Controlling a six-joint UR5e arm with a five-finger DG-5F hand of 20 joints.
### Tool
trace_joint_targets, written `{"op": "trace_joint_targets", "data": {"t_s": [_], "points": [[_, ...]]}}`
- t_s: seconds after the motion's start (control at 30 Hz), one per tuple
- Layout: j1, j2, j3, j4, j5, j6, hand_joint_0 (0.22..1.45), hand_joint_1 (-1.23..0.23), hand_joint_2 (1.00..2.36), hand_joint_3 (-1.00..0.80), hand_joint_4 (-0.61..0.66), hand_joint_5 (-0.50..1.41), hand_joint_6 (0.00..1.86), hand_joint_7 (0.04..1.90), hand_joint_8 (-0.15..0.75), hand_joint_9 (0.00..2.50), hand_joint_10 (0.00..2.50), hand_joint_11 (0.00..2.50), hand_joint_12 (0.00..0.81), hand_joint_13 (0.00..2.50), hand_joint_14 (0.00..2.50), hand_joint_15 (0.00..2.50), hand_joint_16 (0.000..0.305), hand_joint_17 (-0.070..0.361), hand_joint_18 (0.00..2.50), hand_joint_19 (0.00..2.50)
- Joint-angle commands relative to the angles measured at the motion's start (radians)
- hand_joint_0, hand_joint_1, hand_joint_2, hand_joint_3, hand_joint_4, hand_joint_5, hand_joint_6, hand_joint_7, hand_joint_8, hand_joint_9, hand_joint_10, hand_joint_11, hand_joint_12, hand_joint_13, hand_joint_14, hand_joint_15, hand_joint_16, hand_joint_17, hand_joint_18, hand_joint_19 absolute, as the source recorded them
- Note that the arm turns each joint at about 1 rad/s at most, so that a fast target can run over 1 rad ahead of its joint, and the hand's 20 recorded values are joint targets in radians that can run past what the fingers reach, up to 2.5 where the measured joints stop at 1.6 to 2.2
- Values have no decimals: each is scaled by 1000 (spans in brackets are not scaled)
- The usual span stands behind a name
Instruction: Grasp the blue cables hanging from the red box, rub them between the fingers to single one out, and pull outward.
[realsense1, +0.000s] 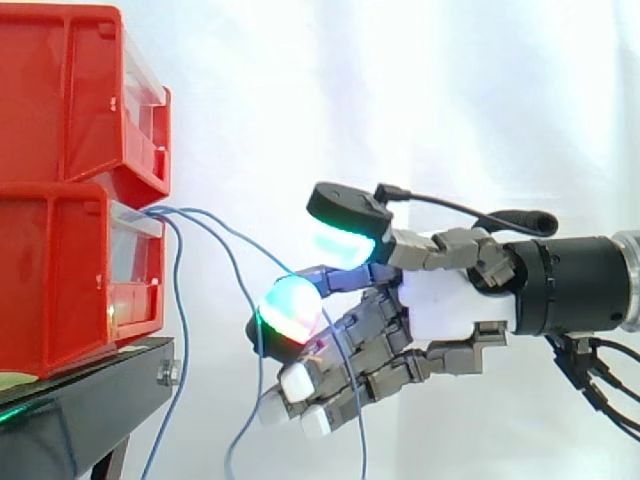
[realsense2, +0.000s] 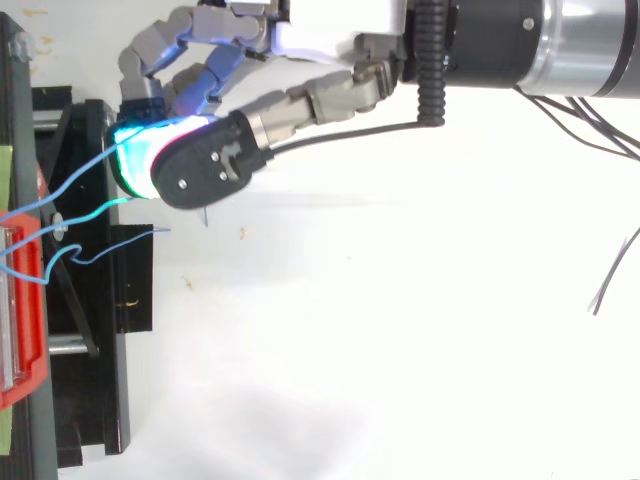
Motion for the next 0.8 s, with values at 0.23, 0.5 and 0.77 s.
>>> {"op": "trace_joint_targets", "data": {"t_s": [0.23,0.5,0.77], "points": [[20,0,-51,114,30,-19,541,-557,1003,-466,143,-83,680,1109,290,822,13,377,368,506,8,214,49,110,522,366],[31,0,-70,119,51,-95,543,-494,1002,-465,174,-56,526,1322,290,817,13,375,369,499,10,217,49,111,514,376],[56,0,-139,192,117,-161,532,-502,1002,-465,217,-74,502,1253,294,801,13,365,373,496,8,216,50,113,512,375]]}}
